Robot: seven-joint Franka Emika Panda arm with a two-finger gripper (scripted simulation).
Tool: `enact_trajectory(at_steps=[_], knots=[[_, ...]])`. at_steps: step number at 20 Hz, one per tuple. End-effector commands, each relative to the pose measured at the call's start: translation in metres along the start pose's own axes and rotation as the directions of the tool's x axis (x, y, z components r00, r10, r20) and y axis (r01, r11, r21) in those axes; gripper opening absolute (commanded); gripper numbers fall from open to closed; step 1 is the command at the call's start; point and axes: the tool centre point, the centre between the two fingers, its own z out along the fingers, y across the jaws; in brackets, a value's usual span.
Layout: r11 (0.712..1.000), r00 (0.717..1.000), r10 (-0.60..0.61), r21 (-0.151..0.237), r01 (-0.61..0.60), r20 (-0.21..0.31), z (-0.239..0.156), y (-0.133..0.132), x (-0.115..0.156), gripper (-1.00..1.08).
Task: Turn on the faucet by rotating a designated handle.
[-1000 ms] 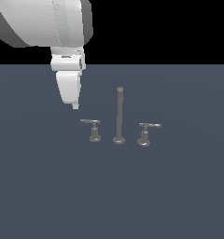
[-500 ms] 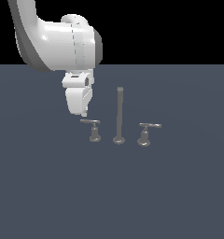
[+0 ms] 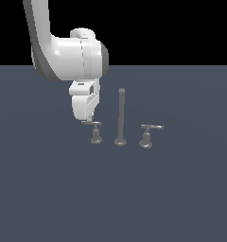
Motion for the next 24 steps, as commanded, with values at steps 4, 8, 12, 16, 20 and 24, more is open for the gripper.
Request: enact_trajectory(at_steps=[4, 8, 12, 16, 20, 24], knots=[[1.0, 1.0, 0.007, 0.001, -0.007, 0.001, 0.001, -0.002, 0.0, -1.0], [1.0, 1.0, 0.007, 0.0, -0.007, 0.0, 0.001, 0.009, -0.006, -1.0], [1.0, 1.0, 0.007, 0.0, -0.007, 0.001, 0.001, 0.023, -0.015, -1.0], [1.0, 1.0, 0.016, 0.008, -0.016, 0.003, 0.001, 0.022, -0.013, -1.0], [1.0, 1.0, 0.014, 0.006, -0.014, 0.002, 0.001, 0.035, -0.012, -1.0], [1.0, 1.0, 0.011, 0.004, -0.011, 0.002, 0.001, 0.049, -0.011, -1.0]])
